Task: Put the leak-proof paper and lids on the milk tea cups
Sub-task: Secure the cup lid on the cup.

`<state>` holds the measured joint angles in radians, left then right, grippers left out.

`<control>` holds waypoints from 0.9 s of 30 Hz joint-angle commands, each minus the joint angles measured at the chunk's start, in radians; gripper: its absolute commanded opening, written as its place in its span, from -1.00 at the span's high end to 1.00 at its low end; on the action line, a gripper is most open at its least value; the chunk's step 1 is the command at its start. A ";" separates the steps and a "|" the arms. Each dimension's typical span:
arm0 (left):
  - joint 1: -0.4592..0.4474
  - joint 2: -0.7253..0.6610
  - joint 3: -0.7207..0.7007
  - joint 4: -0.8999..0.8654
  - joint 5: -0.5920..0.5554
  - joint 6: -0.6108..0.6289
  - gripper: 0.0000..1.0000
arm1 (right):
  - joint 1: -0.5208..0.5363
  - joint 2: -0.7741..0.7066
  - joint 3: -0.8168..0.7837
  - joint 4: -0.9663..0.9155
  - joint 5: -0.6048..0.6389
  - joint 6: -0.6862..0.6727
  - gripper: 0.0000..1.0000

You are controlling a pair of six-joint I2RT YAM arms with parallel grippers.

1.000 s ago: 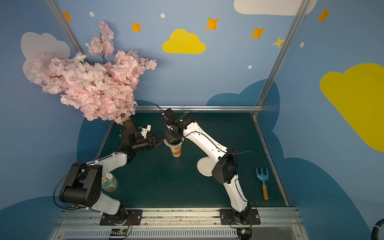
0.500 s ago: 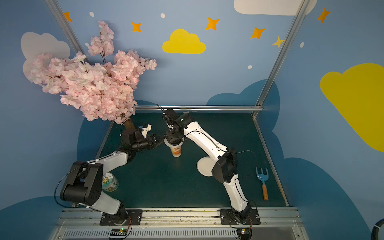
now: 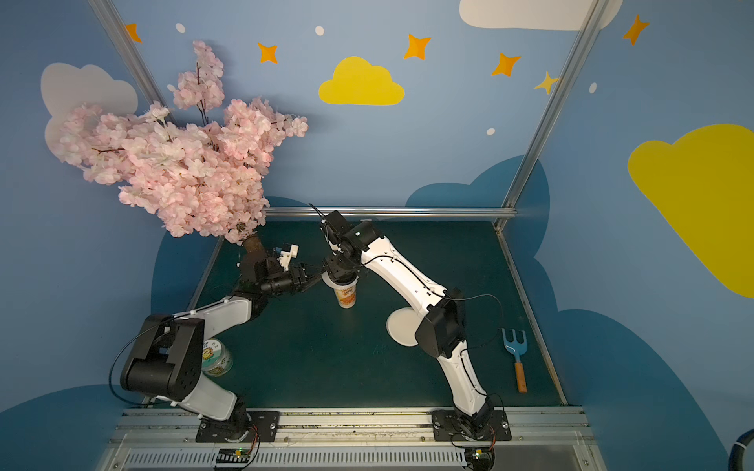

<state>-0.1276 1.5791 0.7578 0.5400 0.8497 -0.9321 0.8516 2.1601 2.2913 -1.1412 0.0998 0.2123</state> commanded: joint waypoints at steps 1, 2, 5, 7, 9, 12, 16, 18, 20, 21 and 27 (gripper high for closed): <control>-0.005 0.012 0.028 0.013 0.018 0.006 -0.14 | -0.002 0.030 0.025 -0.026 -0.008 0.003 0.00; -0.005 0.014 0.029 0.012 0.018 0.007 -0.14 | -0.001 0.033 0.024 -0.028 -0.009 0.004 0.00; -0.007 0.020 0.033 0.014 0.019 0.006 -0.14 | -0.002 0.042 0.026 -0.032 -0.015 0.002 0.00; -0.007 0.026 0.034 0.016 0.020 0.007 -0.14 | -0.001 0.048 0.026 -0.033 -0.015 0.002 0.00; -0.009 0.031 0.034 0.017 0.020 0.006 -0.14 | 0.000 0.054 0.025 -0.034 -0.019 0.000 0.00; -0.009 0.033 0.036 0.019 0.020 0.006 -0.14 | 0.000 0.061 0.025 -0.041 -0.025 -0.002 0.00; -0.011 0.040 0.042 0.017 0.019 0.003 -0.14 | -0.002 0.073 0.024 -0.062 -0.025 -0.003 -0.01; -0.010 0.044 0.050 0.016 0.020 0.002 -0.14 | -0.002 0.078 0.024 -0.075 -0.028 -0.003 -0.01; -0.013 0.047 0.058 0.014 0.020 0.000 -0.17 | -0.001 0.085 0.024 -0.088 -0.028 -0.004 -0.01; -0.015 0.050 0.065 0.011 0.022 0.001 -0.20 | -0.001 0.090 0.024 -0.095 -0.029 -0.003 -0.01; -0.020 0.053 0.091 -0.014 -0.005 0.006 -0.33 | -0.003 0.127 0.024 -0.128 -0.045 0.016 -0.01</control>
<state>-0.1421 1.6234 0.8249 0.5381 0.8524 -0.9348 0.8494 2.2013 2.3398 -1.1664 0.0834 0.2131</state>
